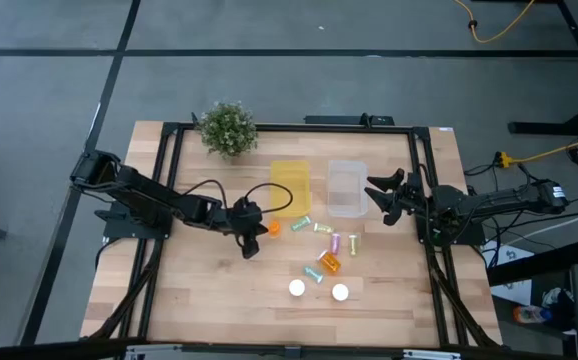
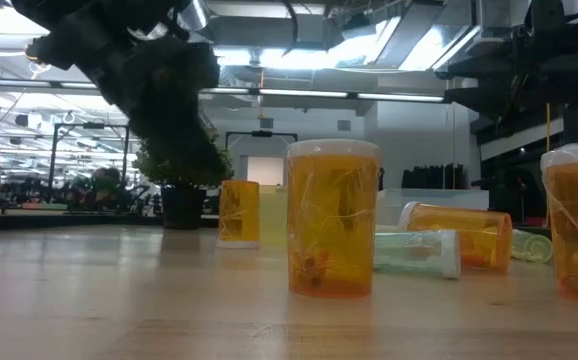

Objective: Pick and place medicine bottles into bin by pill shape (circle, oval)
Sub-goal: Put the large orange pill bottle into the transparent bin

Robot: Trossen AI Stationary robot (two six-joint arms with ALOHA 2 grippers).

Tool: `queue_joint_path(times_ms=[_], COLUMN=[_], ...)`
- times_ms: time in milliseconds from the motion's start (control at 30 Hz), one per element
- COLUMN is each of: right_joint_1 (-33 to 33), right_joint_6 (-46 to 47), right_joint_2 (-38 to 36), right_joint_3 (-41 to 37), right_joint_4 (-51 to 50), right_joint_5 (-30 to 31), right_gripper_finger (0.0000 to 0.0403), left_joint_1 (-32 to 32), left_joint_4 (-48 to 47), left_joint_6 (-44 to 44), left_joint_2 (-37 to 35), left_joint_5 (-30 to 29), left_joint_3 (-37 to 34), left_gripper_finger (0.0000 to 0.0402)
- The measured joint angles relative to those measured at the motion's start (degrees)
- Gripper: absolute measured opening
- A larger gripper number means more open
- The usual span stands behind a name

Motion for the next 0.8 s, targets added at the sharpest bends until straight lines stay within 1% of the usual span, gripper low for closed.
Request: queue_joint_path(times_ms=[133,233,367,600,800], right_joint_1=[0.02,0.01,0.02,0.01,0.02], right_joint_6=[0.02,0.01,0.00,0.02,0.02], right_joint_2=[0.00,0.00,0.00,0.00,0.00], right_joint_3=[0.00,0.00,0.00,0.00,0.00], right_joint_4=[0.00,0.00,0.00,0.00,0.00], right_joint_5=[0.00,0.00,-0.02,0.00,0.00], right_gripper_finger=[0.0213,0.0213,0.0213,0.0213,0.0213], left_joint_1=[0.06,0.50,1.05,1.31,1.33], left_joint_4=[3.96,1.47,-1.61,-3.37,0.52], left_joint_6=[2.60,2.74,2.60,2.08,2.73], left_joint_2=[0.00,0.00,0.00,0.00,0.00], left_joint_5=[-0.28,-1.58,-1.84,-1.90,-1.90], left_joint_3=[0.02,0.02,0.02,0.02,0.02], left_gripper_finger=[0.0001,0.0001,0.0001,0.0001,0.0001])
